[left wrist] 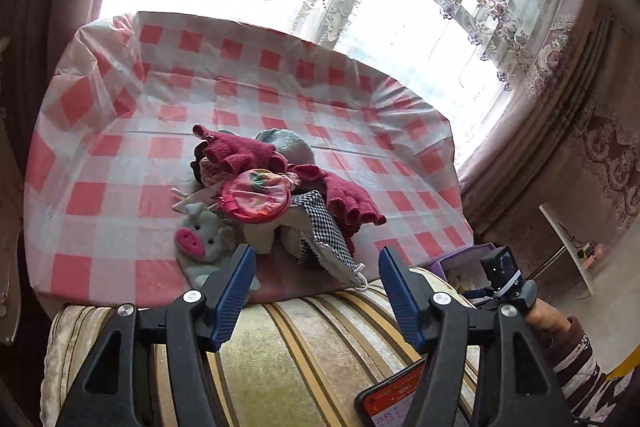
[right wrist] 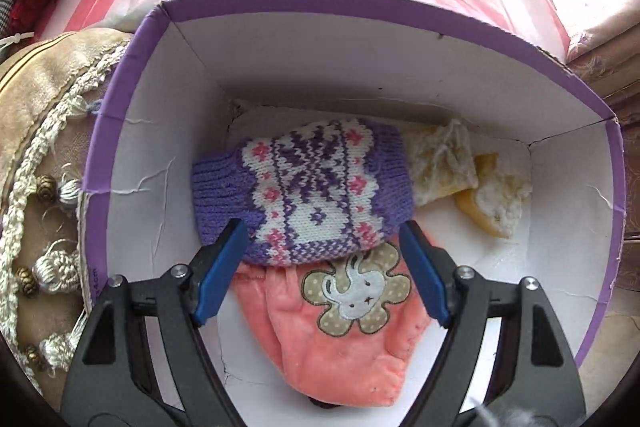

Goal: Organize soft objects
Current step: 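Move both open tools back over the pile of soft items, then grasp the light blue towel with the right tool while the left tool grasps the pink round purse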

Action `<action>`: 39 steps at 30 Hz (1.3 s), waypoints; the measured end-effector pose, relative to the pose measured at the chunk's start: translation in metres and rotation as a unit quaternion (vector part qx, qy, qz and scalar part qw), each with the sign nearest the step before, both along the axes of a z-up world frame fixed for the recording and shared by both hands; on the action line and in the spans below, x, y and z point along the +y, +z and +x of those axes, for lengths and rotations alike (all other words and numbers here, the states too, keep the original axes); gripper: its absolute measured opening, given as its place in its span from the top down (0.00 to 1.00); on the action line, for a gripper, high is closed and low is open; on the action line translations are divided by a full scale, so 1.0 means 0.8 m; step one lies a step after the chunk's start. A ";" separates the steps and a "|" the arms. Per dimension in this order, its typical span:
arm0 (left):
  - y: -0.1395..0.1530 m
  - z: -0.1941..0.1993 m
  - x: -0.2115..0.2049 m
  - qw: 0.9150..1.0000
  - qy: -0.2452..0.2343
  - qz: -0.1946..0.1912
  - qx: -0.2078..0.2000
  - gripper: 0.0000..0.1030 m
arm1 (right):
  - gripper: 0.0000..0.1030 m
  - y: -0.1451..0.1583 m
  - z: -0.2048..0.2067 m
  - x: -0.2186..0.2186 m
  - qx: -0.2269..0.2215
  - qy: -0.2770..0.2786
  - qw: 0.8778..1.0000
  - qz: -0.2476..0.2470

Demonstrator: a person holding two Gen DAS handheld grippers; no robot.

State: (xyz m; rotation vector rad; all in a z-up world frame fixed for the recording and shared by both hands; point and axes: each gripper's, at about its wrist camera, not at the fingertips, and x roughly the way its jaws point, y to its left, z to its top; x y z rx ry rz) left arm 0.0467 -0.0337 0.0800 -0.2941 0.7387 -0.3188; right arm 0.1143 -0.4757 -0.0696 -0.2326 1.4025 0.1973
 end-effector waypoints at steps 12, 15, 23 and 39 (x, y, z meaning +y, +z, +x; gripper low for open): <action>-0.045 0.027 0.108 0.989 0.110 -0.076 0.061 0.35 | 0.16 0.127 0.005 -0.011 -0.119 0.002 0.993 0.024; -0.052 0.033 0.112 0.988 0.115 -0.077 0.073 0.35 | 0.16 0.146 0.019 0.027 -0.137 0.016 0.990 0.028; -0.052 0.066 0.128 0.984 0.124 -0.082 0.094 0.35 | 0.16 0.177 0.061 0.115 -0.177 0.076 0.981 0.033; -0.064 0.123 0.111 0.986 0.080 -0.073 0.128 0.36 | 0.16 0.205 0.135 0.260 -0.196 0.161 0.965 0.072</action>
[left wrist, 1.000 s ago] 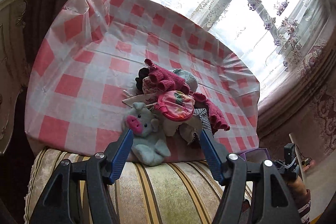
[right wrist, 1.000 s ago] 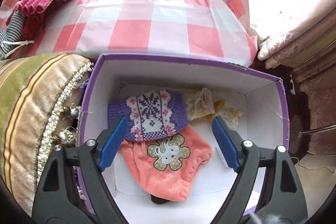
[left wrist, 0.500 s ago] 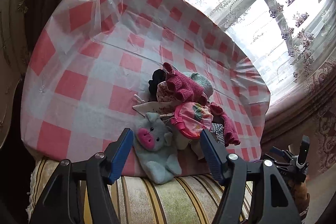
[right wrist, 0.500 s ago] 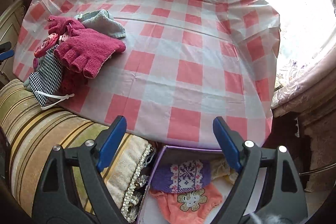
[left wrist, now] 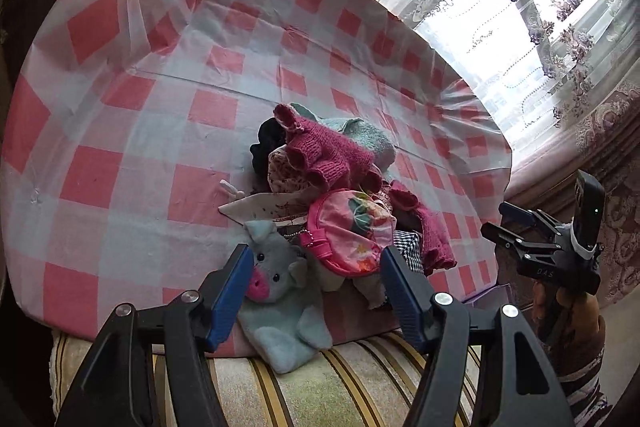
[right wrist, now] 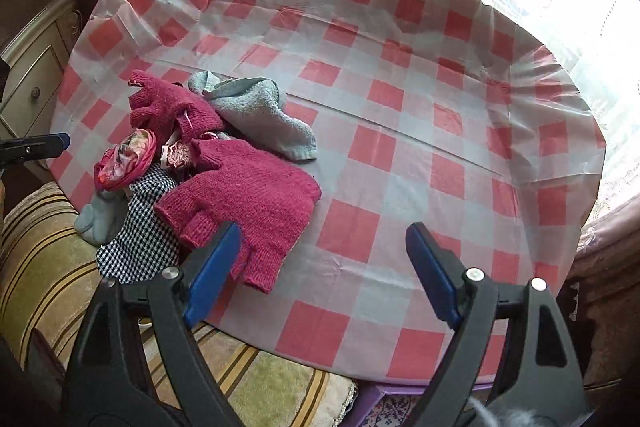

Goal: Organize soft objects
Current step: 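Grasp the light blue towel with the right tool while the left tool grasps the pink round purse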

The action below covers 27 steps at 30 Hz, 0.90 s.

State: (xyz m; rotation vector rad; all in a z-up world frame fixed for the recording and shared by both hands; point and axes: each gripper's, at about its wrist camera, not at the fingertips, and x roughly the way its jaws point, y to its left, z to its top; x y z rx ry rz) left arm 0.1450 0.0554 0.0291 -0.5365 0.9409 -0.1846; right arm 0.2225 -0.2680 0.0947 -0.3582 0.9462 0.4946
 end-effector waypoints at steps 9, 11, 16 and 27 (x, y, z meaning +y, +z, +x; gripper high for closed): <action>-0.006 0.031 -0.045 0.998 -0.059 0.024 0.001 0.23 | 0.14 -0.008 0.048 0.064 0.021 0.032 0.999 0.013; -0.010 0.036 -0.054 0.997 -0.066 0.035 0.001 0.19 | 0.14 -0.013 0.060 0.078 0.022 0.041 0.999 0.006; -0.015 0.047 -0.069 0.996 -0.074 0.053 -0.006 0.17 | 0.13 -0.038 0.099 0.104 0.025 0.047 0.998 -0.025; -0.038 0.077 -0.087 0.993 -0.093 0.071 0.008 0.19 | 0.13 -0.078 0.155 0.144 0.077 0.086 0.993 0.005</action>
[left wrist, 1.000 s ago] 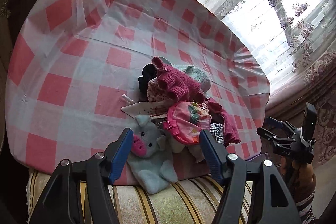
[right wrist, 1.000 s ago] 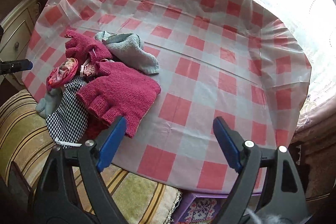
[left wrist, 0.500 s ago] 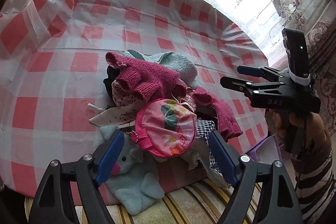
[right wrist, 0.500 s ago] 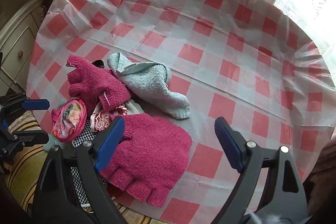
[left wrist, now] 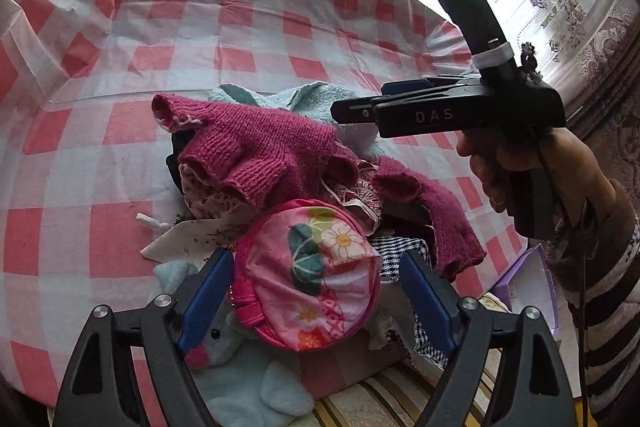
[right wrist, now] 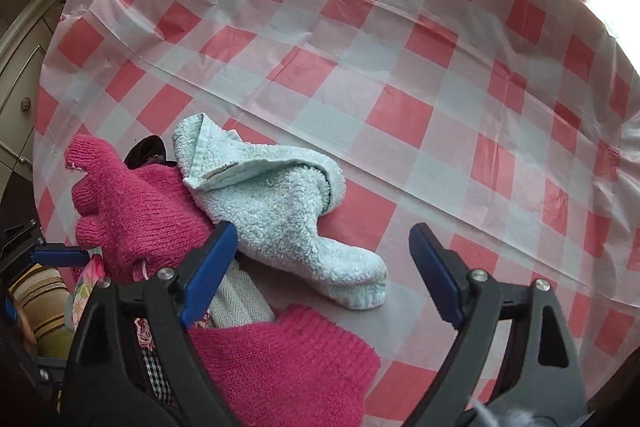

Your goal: Organize soft objects

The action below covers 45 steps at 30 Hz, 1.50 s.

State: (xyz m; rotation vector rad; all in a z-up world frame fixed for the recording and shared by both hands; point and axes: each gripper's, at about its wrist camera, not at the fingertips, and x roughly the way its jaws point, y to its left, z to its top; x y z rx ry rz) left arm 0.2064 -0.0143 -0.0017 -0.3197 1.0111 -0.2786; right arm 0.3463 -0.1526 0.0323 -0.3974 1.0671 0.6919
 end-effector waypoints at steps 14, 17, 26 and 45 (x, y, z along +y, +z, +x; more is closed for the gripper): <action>-0.007 -0.001 0.005 1.000 -0.008 -0.015 -0.002 0.51 | 0.91 0.054 -0.001 -0.025 -0.004 -0.023 0.994 0.104; -0.007 -0.001 0.009 1.000 -0.003 -0.022 -0.004 0.47 | 0.91 0.081 -0.022 -0.042 -0.025 -0.032 0.994 0.098; -0.016 0.000 0.021 0.999 0.011 -0.047 0.004 0.25 | 0.91 0.072 -0.096 -0.177 -0.015 -0.118 0.988 0.097; -0.035 0.004 0.013 0.999 0.009 -0.041 0.032 0.32 | 0.33 0.013 -0.187 -0.307 -0.015 -0.171 0.985 0.019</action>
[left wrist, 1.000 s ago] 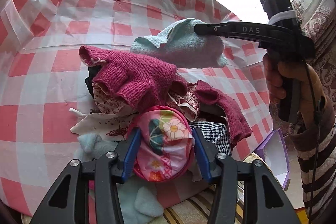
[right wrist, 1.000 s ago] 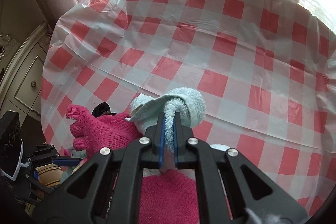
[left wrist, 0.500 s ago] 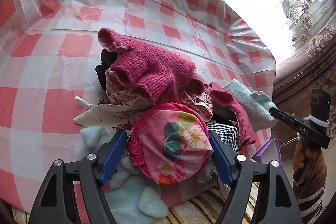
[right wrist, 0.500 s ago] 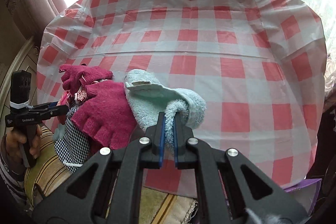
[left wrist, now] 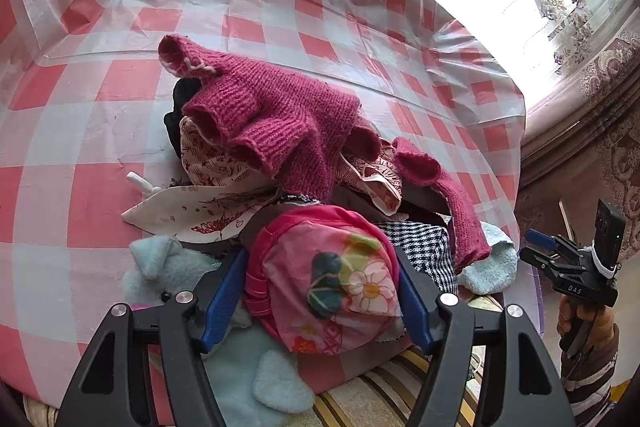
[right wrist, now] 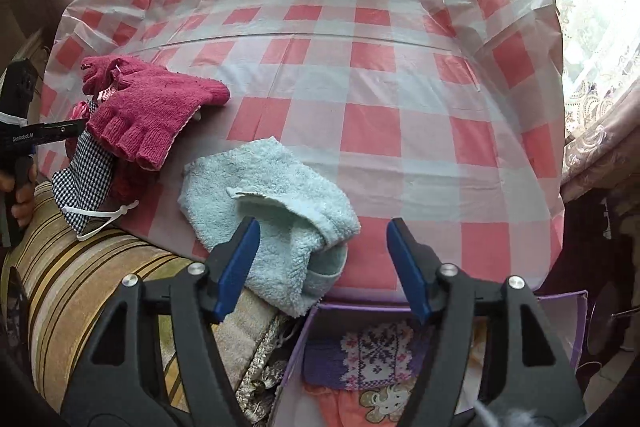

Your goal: Organize soft objects

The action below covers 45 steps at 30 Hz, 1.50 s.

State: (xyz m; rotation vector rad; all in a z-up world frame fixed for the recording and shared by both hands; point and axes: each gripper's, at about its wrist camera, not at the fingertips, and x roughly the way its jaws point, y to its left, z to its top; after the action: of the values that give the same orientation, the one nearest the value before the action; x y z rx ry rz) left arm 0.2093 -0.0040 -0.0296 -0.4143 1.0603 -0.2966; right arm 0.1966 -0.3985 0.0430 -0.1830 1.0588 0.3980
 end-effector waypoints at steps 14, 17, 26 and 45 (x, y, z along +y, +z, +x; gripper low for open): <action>0.016 -0.018 0.007 1.000 0.003 -0.010 -0.030 0.34 | 0.89 -0.031 0.036 0.052 0.012 0.090 0.994 -0.056; 0.030 -0.028 0.003 0.999 0.000 -0.005 -0.050 0.34 | 0.89 0.010 0.023 0.023 -0.013 0.054 0.998 -0.012; 0.080 -0.057 -0.009 0.994 -0.011 -0.003 -0.110 0.34 | 0.92 0.142 -0.048 -0.041 -0.095 -0.020 0.994 0.049; 0.120 -0.114 -0.035 0.988 -0.023 -0.024 -0.153 0.34 | 0.48 -0.054 0.024 0.071 0.009 0.098 0.991 -0.096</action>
State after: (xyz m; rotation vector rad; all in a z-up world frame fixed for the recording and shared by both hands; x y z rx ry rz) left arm 0.1180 -0.0317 0.0660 -0.3740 0.7645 -0.4140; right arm 0.2157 -0.3421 0.0000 -0.4589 1.0999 0.4737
